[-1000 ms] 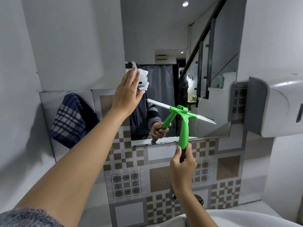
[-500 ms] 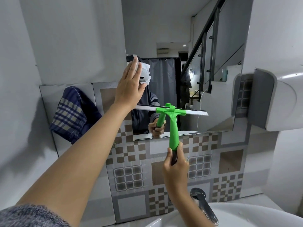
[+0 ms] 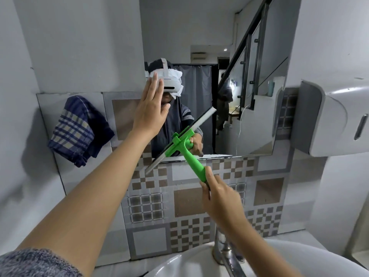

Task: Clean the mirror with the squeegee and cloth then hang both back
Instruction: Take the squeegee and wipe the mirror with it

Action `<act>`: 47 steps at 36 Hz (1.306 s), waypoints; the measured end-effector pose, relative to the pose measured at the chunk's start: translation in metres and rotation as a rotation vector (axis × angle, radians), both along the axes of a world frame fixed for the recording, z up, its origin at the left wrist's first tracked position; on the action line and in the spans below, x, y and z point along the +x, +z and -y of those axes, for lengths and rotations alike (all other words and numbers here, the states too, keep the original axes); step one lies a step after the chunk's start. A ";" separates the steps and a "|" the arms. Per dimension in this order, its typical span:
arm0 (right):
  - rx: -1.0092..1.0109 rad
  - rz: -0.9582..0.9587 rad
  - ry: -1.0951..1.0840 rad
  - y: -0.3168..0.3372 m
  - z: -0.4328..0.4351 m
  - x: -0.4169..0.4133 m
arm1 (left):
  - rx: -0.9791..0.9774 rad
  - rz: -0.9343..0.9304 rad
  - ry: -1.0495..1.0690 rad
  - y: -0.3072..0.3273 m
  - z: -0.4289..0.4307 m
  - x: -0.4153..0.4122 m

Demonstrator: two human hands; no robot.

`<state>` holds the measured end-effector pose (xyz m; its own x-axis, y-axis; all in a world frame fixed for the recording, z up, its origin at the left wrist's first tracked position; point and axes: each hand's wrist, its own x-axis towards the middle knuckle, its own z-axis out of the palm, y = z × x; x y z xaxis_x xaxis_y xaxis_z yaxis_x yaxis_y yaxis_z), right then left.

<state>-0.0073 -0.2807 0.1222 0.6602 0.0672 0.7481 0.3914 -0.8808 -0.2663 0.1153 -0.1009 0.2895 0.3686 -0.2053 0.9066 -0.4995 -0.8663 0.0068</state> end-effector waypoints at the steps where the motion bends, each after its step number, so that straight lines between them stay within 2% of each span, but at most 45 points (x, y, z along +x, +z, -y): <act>1: -0.070 -0.003 -0.012 0.007 0.012 -0.001 | -0.012 0.001 0.012 -0.001 0.002 0.000; 6: -0.322 0.029 -0.111 0.041 0.067 -0.004 | -0.126 -0.002 0.029 -0.007 0.016 -0.001; 9: -0.328 0.037 -0.149 0.057 0.098 -0.004 | -0.189 0.006 0.028 -0.012 0.025 -0.001; 18: -0.192 0.074 -0.189 0.069 0.164 0.003 | -0.261 0.030 0.077 -0.017 0.038 0.007; 31: 0.129 0.031 -0.118 0.030 0.167 0.001 | -0.205 -0.025 0.133 -0.016 0.025 0.021; 40: 0.412 -0.028 -0.067 0.007 0.144 -0.002 | -0.010 0.006 0.230 -0.014 0.013 0.014; 47: 0.574 -0.016 -0.055 -0.009 0.117 0.000 | 0.157 0.022 0.209 0.000 -0.001 0.008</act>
<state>-0.0074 -0.3981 0.1136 0.6629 -0.3818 0.6441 0.3408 -0.6121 -0.7136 0.1233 -0.0999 0.2893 0.3981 -0.2657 0.8780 -0.3085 -0.9402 -0.1446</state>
